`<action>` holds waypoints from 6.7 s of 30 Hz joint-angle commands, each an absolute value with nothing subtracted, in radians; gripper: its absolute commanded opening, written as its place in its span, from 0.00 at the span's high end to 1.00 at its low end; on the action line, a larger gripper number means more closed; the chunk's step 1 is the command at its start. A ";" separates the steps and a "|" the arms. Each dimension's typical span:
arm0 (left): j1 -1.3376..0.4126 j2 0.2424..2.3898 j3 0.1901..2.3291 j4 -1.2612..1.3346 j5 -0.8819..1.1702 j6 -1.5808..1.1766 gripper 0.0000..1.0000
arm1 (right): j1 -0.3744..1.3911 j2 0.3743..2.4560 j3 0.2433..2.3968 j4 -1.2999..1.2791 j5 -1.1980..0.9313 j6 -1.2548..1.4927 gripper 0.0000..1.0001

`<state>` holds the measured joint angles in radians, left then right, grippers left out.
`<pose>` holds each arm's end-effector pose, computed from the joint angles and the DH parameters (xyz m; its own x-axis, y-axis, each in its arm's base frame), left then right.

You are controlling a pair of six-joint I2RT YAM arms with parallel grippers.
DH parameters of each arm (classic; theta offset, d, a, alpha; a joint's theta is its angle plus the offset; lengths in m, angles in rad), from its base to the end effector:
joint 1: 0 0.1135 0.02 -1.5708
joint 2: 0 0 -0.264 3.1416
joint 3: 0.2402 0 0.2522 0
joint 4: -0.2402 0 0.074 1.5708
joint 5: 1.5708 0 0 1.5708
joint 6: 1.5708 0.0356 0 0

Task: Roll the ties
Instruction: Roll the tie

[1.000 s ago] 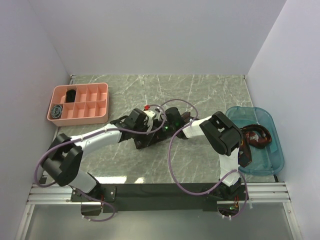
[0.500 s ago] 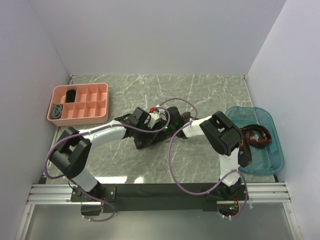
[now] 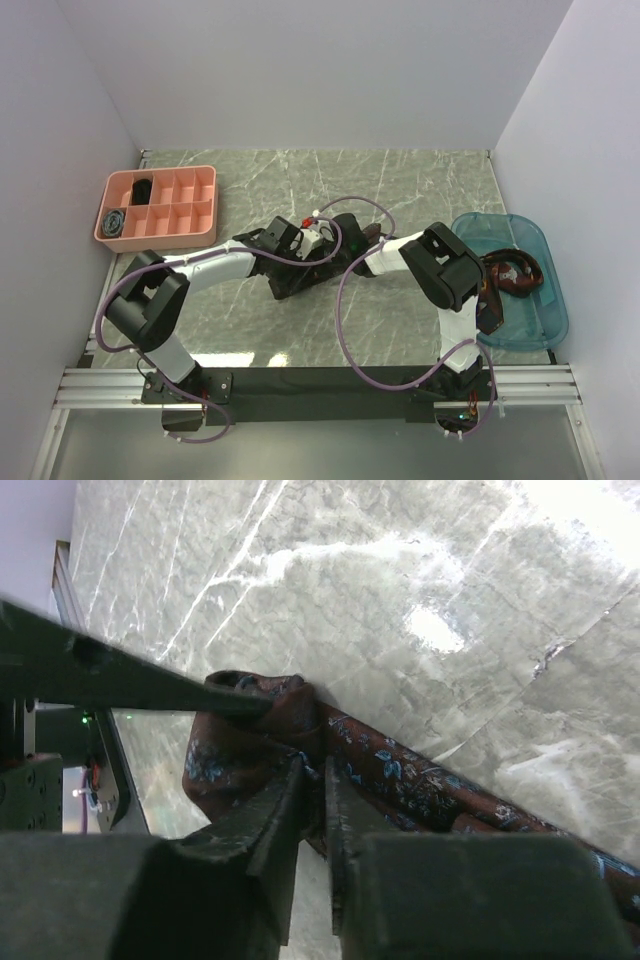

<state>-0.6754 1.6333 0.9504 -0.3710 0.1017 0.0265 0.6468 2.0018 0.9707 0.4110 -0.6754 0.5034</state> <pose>0.2463 -0.2019 0.1738 -0.6607 0.5631 -0.4964 0.6789 0.7304 -0.0751 0.2982 0.2531 0.1149 -0.8290 -0.1542 -0.5376 -0.5439 0.4459 0.7108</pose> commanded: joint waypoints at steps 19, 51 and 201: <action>-0.681 1.592 0.925 -0.357 0.066 -0.069 0.73 | 0.606 1.956 0.953 0.388 -0.742 0.534 0.62; -0.712 1.586 0.930 -0.370 0.192 -0.018 0.33 | 0.607 1.971 1.005 0.440 -0.784 0.430 1.00; -0.810 1.233 0.370 0.164 -0.267 -1.296 0.70 | 0.673 1.934 0.850 0.327 -0.657 0.597 0.91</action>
